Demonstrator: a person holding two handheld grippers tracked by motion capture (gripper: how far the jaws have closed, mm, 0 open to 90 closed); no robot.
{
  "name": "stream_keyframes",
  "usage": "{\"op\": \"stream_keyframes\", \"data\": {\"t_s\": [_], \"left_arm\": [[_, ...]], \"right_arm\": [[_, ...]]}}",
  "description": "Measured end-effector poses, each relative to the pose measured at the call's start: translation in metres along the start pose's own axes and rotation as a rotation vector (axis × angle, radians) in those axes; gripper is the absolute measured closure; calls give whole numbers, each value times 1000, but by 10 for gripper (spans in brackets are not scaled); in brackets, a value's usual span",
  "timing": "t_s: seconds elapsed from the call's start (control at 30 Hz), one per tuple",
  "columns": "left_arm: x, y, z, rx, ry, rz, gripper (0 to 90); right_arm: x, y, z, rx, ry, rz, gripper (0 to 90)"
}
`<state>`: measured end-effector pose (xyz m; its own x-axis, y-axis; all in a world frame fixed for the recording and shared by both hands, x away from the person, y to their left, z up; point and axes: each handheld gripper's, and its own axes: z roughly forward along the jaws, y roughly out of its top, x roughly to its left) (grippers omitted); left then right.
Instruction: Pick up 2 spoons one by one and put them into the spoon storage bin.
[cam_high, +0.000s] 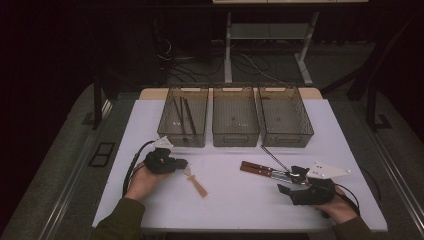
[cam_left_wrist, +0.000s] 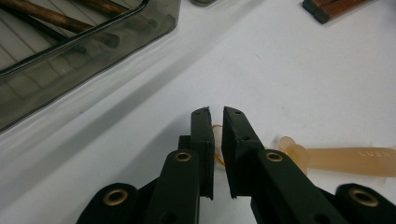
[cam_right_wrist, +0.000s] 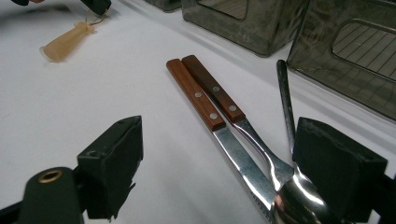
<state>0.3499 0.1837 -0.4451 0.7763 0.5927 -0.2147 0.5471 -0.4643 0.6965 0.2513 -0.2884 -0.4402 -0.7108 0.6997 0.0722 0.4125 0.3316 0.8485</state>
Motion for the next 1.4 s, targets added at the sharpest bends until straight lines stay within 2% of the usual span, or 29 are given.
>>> {"op": "stream_keyframes", "data": {"t_s": [0.1, 0.17, 0.3, 0.43, 0.87, 1.17, 1.4], "left_arm": [[0, 0, -1, -4, -7, -13, 835], [1, 0, -3, -24, -17, -25, 845], [1, 1, -6, -29, -17, -18, 851], [0, 2, -10, -64, -30, -34, 856], [-5, 8, -15, -119, -37, -37, 860], [-10, 16, -19, -154, -38, -36, 861], [-11, 29, -22, -197, -39, -32, 862]], "right_arm": [[0, 0, 0, 0, -1, -2, 165], [0, 0, 0, 0, 0, -2, 165], [0, 0, 0, 0, 0, 1, 165], [1, 0, 0, -1, -1, 1, 165], [1, 1, 0, 0, -3, -1, 165], [1, 1, 0, -3, -5, 2, 165], [1, 1, 0, -2, -5, 4, 165]]}}
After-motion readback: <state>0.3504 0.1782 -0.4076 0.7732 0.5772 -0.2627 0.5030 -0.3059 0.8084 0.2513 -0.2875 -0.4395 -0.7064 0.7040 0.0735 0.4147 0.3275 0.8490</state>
